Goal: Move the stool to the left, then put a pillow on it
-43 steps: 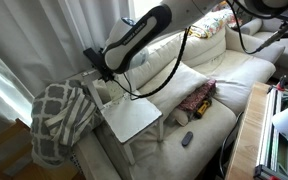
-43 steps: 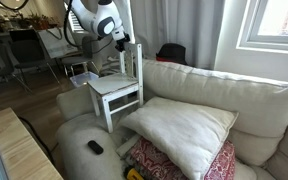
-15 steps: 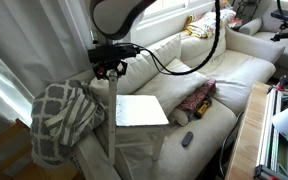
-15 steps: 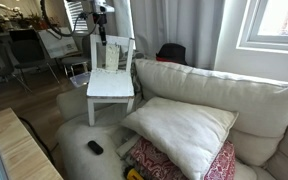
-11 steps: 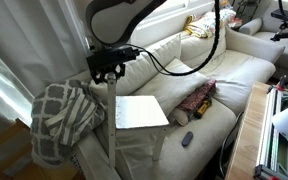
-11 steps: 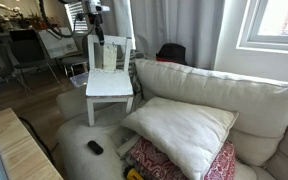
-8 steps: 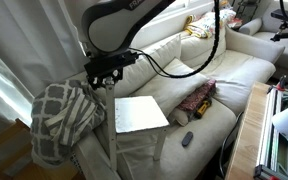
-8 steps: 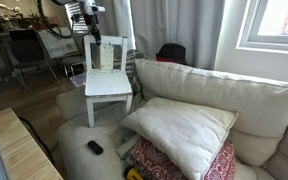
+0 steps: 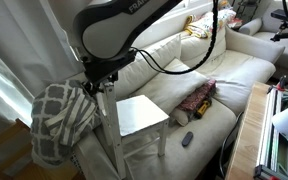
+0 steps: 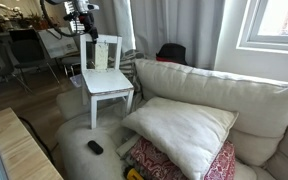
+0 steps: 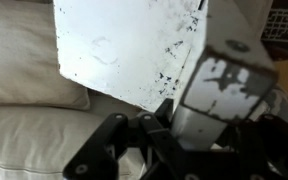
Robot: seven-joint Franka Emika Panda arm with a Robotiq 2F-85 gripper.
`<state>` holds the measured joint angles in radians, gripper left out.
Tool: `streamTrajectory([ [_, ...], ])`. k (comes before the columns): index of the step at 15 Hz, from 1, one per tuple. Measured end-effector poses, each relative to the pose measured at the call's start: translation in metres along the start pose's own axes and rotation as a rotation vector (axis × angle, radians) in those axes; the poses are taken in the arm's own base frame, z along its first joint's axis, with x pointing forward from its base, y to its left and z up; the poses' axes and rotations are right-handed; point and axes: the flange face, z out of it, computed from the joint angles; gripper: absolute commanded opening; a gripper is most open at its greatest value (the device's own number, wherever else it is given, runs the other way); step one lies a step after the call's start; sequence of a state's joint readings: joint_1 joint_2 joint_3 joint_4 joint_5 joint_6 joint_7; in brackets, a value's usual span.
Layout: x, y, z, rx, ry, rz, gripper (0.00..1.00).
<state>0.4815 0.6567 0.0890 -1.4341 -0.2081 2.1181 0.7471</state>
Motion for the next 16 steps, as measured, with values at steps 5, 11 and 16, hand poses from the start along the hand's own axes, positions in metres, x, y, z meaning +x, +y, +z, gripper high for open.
streamTrajectory([
  [5, -0.015, -0.021, 0.012, -0.024, 0.012, -0.187, 0.48],
  [11, -0.018, -0.043, 0.004, -0.028, 0.095, -0.24, 0.85],
  [16, -0.001, -0.029, -0.022, -0.035, 0.138, -0.212, 1.0],
])
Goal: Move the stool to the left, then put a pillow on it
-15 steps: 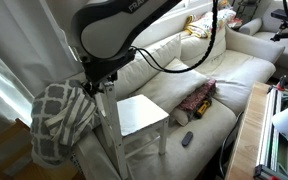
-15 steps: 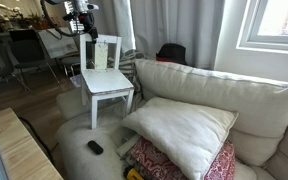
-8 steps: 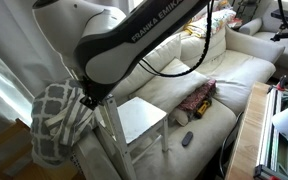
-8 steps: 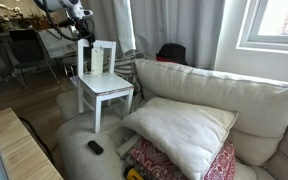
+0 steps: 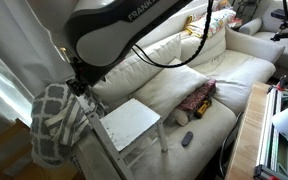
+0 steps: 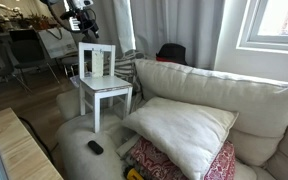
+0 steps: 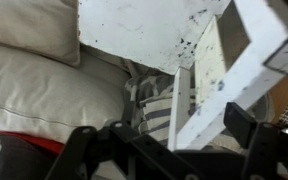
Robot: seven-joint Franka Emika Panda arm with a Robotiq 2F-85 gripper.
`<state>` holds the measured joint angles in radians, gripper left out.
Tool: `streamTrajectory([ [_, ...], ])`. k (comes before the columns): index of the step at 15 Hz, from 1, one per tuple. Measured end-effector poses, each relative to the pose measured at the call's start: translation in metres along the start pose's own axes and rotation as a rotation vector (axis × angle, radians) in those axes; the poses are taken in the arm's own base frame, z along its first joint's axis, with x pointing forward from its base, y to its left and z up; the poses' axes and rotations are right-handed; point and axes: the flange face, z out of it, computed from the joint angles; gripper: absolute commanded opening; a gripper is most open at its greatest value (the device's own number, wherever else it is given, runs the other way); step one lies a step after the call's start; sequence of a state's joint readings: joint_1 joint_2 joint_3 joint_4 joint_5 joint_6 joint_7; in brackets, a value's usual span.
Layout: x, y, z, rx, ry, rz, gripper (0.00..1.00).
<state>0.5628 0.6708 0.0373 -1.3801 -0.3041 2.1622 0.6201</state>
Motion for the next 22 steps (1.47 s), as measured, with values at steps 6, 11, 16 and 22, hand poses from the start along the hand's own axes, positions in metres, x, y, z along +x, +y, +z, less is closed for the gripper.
streamTrajectory([
  [6, 0.021, 0.061, 0.001, -0.088, -0.012, 0.133, 1.0],
  [11, 0.041, 0.162, 0.001, -0.209, 0.0, 0.368, 1.0],
  [16, 0.039, 0.171, 0.008, -0.221, -0.009, 0.399, 1.0],
  [22, 0.03, 0.243, 0.085, -0.189, -0.173, 0.592, 1.0],
])
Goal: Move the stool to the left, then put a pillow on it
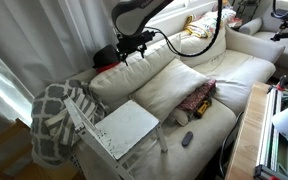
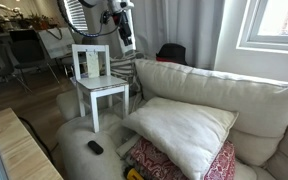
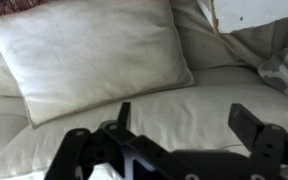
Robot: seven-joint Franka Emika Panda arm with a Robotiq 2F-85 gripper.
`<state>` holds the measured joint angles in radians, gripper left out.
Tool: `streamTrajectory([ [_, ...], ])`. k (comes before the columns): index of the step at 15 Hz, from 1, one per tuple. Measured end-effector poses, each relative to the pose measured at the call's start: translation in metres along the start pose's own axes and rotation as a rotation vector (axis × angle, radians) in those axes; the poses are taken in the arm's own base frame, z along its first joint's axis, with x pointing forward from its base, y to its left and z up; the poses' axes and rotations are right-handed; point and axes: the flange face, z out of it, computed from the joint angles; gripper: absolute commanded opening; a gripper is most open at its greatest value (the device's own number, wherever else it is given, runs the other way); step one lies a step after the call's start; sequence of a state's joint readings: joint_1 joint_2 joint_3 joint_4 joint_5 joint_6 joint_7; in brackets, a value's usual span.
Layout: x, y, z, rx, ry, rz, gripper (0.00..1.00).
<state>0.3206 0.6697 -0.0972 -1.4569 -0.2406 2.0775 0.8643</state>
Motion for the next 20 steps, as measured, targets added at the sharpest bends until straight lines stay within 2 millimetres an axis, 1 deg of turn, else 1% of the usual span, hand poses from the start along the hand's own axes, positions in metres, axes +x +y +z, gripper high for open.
streamTrajectory([
  [3, 0.025, 0.041, 0.072, 0.075, -0.034, 0.08, 1.0],
  [4, 0.026, 0.054, 0.095, 0.091, -0.039, 0.103, 1.0],
  [6, 0.021, 0.079, 0.135, 0.057, -0.082, 0.142, 1.0],
  [7, 0.017, 0.087, 0.147, 0.035, -0.097, 0.154, 1.0],
  [8, 0.015, 0.089, 0.153, 0.026, -0.104, 0.16, 1.0],
  [12, 0.012, 0.085, 0.151, 0.027, -0.103, 0.165, 1.0],
  [13, 0.013, 0.087, 0.153, 0.016, -0.109, 0.176, 1.0],
  [14, 0.013, 0.093, 0.16, -0.002, -0.128, 0.194, 1.0],
  [15, 0.014, 0.101, 0.171, -0.014, -0.158, 0.219, 1.0],
  [17, 0.015, 0.125, 0.206, -0.011, -0.23, 0.258, 1.0],
  [18, 0.014, 0.14, 0.225, 0.004, -0.272, 0.253, 1.0],
  [20, 0.014, 0.166, 0.258, 0.063, -0.335, 0.232, 1.0],
])
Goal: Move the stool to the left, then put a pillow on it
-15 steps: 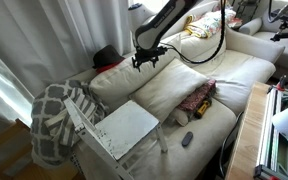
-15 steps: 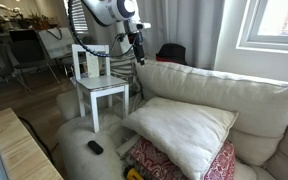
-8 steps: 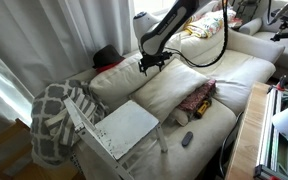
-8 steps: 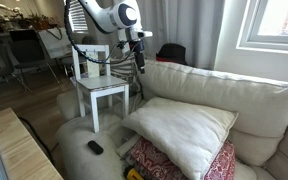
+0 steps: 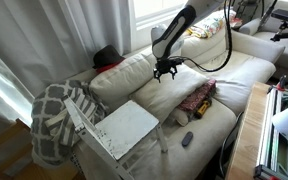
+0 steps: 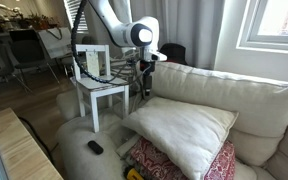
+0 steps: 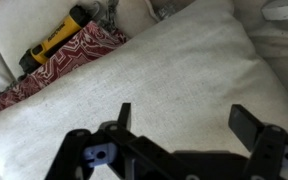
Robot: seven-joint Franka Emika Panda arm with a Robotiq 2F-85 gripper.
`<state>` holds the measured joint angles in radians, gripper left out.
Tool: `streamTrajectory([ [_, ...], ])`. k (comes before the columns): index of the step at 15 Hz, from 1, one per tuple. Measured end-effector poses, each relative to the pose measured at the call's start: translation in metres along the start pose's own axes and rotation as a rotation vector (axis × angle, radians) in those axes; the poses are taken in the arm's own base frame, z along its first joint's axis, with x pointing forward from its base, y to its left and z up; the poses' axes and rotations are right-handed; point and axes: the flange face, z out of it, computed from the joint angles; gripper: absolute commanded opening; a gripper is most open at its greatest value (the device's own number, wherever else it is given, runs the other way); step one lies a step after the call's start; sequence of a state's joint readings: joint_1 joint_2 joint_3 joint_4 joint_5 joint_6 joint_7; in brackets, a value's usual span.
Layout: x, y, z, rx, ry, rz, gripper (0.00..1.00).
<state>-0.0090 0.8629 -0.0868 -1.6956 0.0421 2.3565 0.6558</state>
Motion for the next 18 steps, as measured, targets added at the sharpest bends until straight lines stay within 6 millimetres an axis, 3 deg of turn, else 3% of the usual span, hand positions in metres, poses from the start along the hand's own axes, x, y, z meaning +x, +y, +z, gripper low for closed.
streamTrajectory([
  [4, 0.017, 0.048, 0.041, 0.078, -0.086, -0.064, 1.0],
  [7, 0.018, 0.067, 0.068, 0.131, -0.115, -0.032, 1.0],
  [12, 0.009, 0.084, 0.111, 0.258, -0.135, 0.173, 1.0],
  [18, -0.007, 0.129, 0.139, 0.404, -0.097, 0.351, 1.0],
])
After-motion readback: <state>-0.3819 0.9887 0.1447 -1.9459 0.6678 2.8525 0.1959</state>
